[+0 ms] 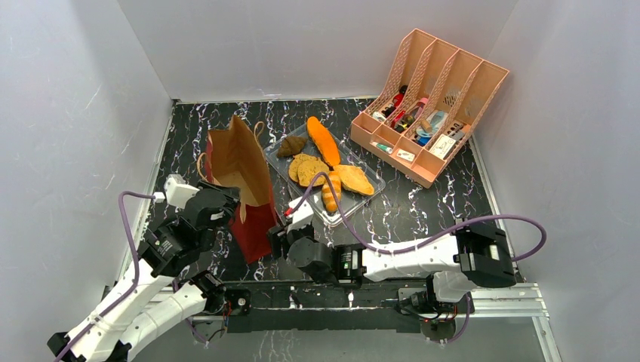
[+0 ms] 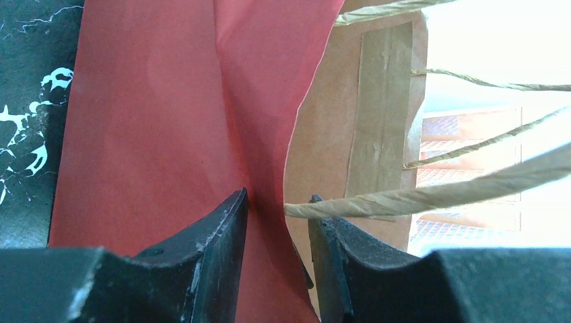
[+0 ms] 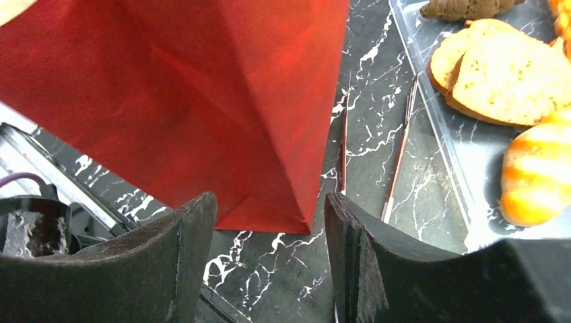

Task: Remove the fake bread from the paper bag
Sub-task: Move the paper bag to the corner of the board.

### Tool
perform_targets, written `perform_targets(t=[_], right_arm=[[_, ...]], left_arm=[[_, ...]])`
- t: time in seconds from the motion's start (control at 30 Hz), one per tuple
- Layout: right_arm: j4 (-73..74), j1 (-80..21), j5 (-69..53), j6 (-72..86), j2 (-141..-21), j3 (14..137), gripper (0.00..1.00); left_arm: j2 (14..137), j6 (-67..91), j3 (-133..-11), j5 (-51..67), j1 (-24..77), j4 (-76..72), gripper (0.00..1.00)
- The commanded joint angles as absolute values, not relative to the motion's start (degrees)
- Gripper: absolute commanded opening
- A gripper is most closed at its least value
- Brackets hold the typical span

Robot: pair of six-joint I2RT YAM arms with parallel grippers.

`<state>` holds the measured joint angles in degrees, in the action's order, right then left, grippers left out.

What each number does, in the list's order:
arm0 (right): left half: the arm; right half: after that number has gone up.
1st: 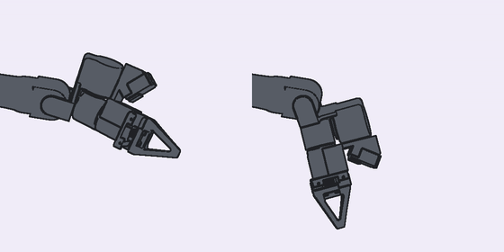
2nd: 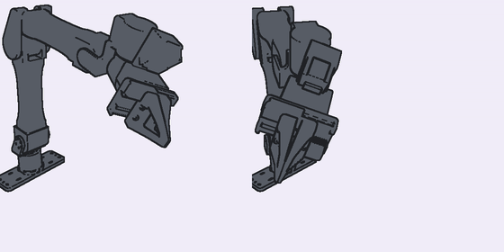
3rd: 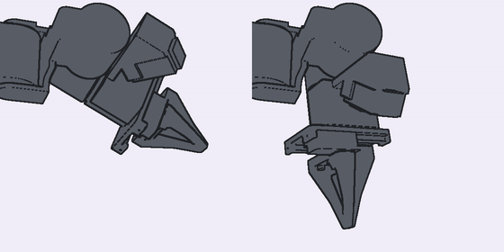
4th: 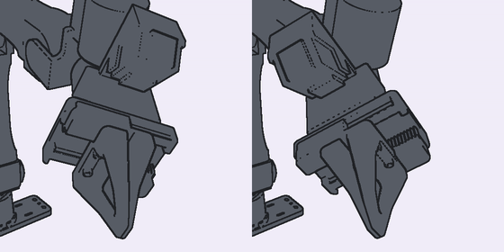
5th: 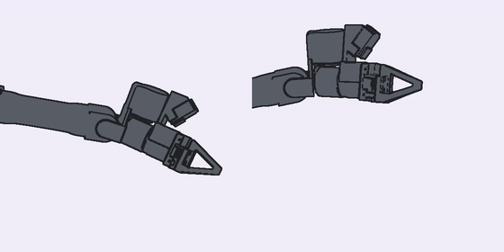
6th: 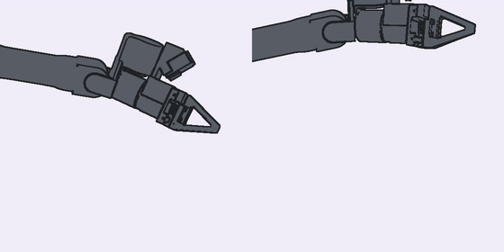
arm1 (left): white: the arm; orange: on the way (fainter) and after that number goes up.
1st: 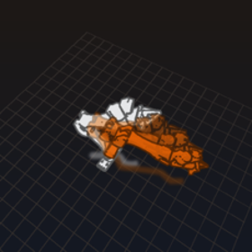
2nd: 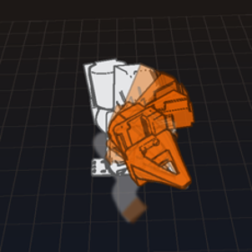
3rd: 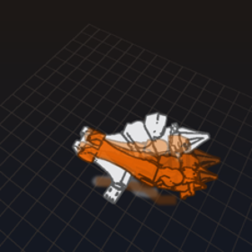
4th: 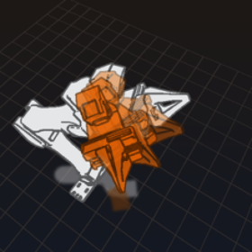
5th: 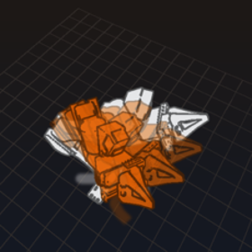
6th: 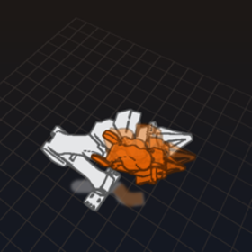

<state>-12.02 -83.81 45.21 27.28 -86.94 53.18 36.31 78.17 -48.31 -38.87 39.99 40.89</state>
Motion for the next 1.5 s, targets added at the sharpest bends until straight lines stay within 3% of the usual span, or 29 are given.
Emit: perform_targets(t=[0.0, 0.4, 0.67, 0.73, 0.8, 1.03, 1.23, 1.47], right_arm=[[-11.7, -86.3, 50.9, 20.4, -85.3, 57.4, 0.58], [-17.1, -85.4, 53.0, 10.5, -90.6, 60.3, 0.64], [-23.7, -80.3, 43.0, 6.6, -91.8, 58.0, 0.63], [-24.9, -79.3, 39.7, 5.5, -92.5, 57.9, 0.58], [-26.0, -78.4, 36.6, 4.5, -92.9, 57.6, 0.48], [-27.8, -76.5, 31.4, 5.4, -92.9, 56.1, 0.03], [-28.7, -75.8, 33.4, 5.3, -93.6, 56.9, 0.00], [-27.4, -72.9, 35.6, 7.9, -97.5, 61.8, 0.00]], left_arm=[[35.1, 78.4, -48.7, -38.9, 40.2, 42.6, 0.37], [34.5, 75.4, -49.0, -37.7, 40.1, 41.9, 0.36], [34.9, 73.4, -48.0, -37.0, 40.2, 40.1, 0.35], [35.0, 73.1, -47.7, -37.1, 40.2, 39.7, 0.35], [35.2, 72.7, -47.8, -37.4, 40.2, 39.6, 0.36], [34.8, 73.3, -48.0, -38.9, 40.2, 40.0, 0.39], [32.7, 76.6, -50.5, -43.3, 40.2, 43.6, 0.52], [33.2, 74.8, -58.4, -49.6, 40.2, 48.7, 0.57]])
